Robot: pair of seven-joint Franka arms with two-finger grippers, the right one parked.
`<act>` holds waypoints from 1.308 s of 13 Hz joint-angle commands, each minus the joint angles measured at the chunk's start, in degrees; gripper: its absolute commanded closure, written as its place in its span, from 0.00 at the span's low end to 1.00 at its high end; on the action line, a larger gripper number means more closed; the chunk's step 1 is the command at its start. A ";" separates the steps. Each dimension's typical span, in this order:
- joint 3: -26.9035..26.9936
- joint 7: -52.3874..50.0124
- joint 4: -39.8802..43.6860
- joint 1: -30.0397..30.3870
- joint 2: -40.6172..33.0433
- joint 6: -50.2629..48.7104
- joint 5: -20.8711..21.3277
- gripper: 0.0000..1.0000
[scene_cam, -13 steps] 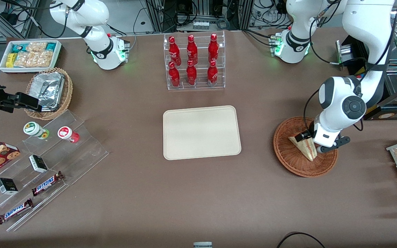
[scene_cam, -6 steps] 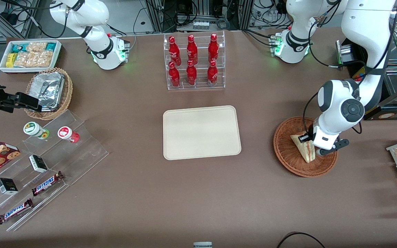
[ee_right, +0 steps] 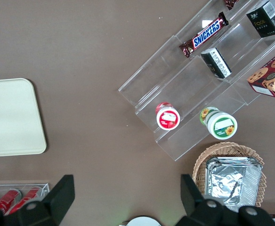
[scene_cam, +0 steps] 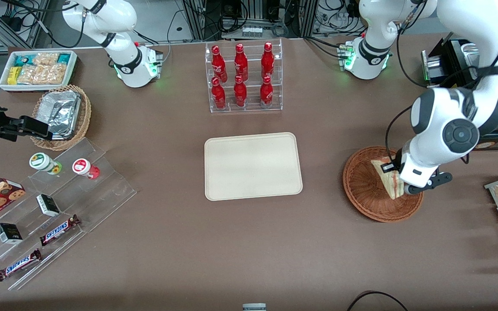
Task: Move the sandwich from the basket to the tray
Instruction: 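Close the left gripper on the sandwich and lift it from the basket, then carry the held sandwich with the left gripper over the cream tray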
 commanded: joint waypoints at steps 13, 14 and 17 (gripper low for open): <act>-16.95 -21.90 25.69 -20.05 23.73 0.32 6.38 1.00; -16.86 -22.96 25.77 -21.45 25.40 2.26 6.56 1.00; -16.60 -24.28 25.86 -23.66 28.66 4.30 6.74 1.00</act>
